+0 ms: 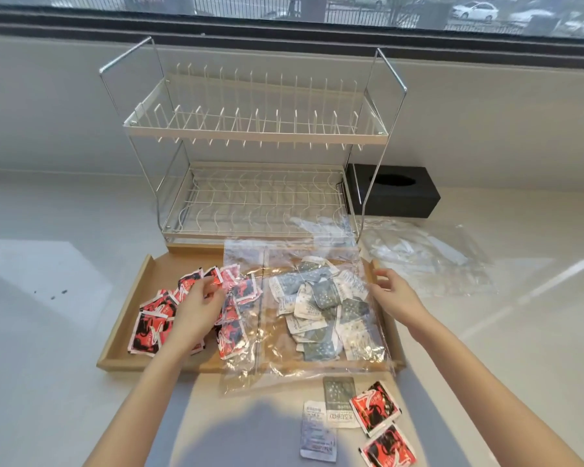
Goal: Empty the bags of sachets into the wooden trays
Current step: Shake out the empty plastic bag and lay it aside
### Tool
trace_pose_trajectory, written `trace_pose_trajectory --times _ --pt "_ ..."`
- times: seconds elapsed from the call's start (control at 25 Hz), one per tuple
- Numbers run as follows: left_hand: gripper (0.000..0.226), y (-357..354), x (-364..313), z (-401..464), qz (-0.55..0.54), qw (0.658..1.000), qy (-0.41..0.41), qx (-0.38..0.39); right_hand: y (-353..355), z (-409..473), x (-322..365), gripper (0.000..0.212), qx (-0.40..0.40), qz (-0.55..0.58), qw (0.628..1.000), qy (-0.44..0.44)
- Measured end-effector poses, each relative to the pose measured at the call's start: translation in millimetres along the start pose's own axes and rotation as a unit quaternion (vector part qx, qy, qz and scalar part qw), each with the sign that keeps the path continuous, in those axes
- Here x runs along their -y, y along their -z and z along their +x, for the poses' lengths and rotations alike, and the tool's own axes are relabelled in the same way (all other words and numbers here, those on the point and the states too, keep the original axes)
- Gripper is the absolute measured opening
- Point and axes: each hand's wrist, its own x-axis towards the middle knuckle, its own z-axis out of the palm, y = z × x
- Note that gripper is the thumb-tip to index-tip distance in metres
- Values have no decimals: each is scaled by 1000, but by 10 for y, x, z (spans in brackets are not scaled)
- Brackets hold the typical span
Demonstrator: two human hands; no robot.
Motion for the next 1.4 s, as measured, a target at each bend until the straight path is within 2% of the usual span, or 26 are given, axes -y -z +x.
trace_pose_trajectory --times 0.16,0.32,0.44,0.6,0.76,0.92,1.04,1.16,1.2,1.32,1.4 --pt "49 -69 -62 75 -25 999 31 29 -76 93 22 44 -29 9 999 14" --pt "47 -90 -22 42 -69 996 27 42 -104 91 -47 42 -45 70 996 14" --pt "47 -58 2 -20 -99 994 -17 32 -91 31 -98 36 -48 100 993 29" --pt "32 81 -11 -115 -107 991 -82 9 16 -109 -50 19 -67 147 985 68" --pt "31 175 -132 -216 -121 988 -96 -23 134 -211 87 23 -56 190 974 107" --pt "26 323 -224 -293 -109 986 -127 4 275 -276 131 27 -36 138 979 144" --pt "34 350 -265 -334 -17 987 -161 21 336 -297 140 26 -69 71 981 167" --pt "24 362 -305 -373 47 976 -213 -23 381 -335 166 18 -96 47 976 190" --pt "19 382 -328 -386 46 973 -223 -40 402 -352 180 15 -107 38 973 199" --pt "22 447 -428 -453 37 970 -232 -69 495 -439 262 6 -155 4 963 221" --pt "20 470 -498 -496 27 966 -244 -77 590 -500 321 9 -181 6 956 233"
